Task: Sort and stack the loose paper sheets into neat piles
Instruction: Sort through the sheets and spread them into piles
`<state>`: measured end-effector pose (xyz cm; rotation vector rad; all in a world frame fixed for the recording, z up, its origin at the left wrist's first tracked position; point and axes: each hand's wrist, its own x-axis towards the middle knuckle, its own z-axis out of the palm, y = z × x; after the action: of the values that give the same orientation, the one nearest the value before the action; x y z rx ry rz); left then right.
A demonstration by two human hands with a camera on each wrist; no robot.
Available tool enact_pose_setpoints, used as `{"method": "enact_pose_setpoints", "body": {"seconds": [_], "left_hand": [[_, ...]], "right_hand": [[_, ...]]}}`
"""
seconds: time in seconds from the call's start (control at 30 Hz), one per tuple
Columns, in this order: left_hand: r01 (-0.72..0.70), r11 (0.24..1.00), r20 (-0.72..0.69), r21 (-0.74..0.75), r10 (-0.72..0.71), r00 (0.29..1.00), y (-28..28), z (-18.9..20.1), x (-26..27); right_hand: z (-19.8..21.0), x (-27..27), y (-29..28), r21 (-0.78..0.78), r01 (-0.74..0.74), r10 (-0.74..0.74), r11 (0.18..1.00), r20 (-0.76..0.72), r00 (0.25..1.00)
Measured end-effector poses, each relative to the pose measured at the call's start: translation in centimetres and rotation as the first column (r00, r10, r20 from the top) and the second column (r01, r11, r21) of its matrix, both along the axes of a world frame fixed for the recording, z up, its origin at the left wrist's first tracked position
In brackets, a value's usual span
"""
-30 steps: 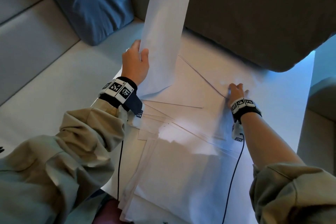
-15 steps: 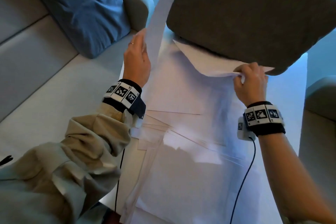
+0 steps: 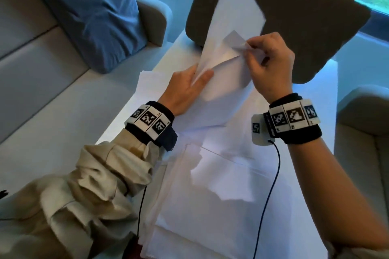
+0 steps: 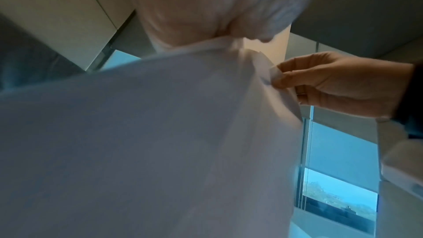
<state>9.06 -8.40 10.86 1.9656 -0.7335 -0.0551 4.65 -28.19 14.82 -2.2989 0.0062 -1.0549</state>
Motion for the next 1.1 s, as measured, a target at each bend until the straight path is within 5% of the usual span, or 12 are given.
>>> {"method": "enact_pose_setpoints", "body": {"seconds": [0.1,0.23,0.37,0.43,0.53,0.6,0.67,0.87,1.1], "left_hand": [[-0.023,0.990,0.032,0.142,0.018,0.999,1.2,-0.5,-1.0],[-0.194,0.978,0.039,0.077,0.192,0.981,3.6,-0.2,-0.7],[-0.338,0.941,0.152,-0.004,0.334,0.930,6.2,1.9,1.3],[-0.352,0.936,0.199,-0.006,0.346,0.917,7.3,3.1,2.7],[-0.368,0.929,0.267,0.037,0.345,0.900,9.0,4.3,4.5],[-0.340,0.935,0.333,0.101,0.290,0.897,10.0,4.6,5.5],[-0.315,0.932,0.371,0.177,0.233,0.899,10.7,4.4,6.5],[-0.285,0.887,0.366,0.362,0.146,0.919,11.9,2.2,10.4],[-0.295,0.880,0.393,0.373,0.139,0.909,11.1,1.7,13.1]], "right_hand": [[0.4,-0.8,0.9,0.124,-0.043,0.043,0.991,0.003,0.999],[0.8,-1.1,1.0,0.226,0.027,-0.019,0.974,-0.036,0.999],[-2.4,0.2,-0.5,0.169,0.224,-0.152,0.960,-0.360,0.920],[-5.1,0.9,-0.5,0.129,0.324,-0.182,0.937,-0.610,0.771],[-9.8,1.9,0.7,0.037,0.366,-0.141,0.930,-0.883,0.448],[-12.5,2.7,2.2,-0.029,0.374,-0.132,0.927,-0.959,0.252],[-14.2,2.8,4.0,-0.072,0.423,-0.145,0.903,-0.979,0.143],[-17.0,3.0,5.6,-0.177,0.607,-0.288,0.775,-0.953,0.090],[-17.0,3.2,4.0,0.067,0.563,-0.112,0.824,-0.954,0.278]]}}
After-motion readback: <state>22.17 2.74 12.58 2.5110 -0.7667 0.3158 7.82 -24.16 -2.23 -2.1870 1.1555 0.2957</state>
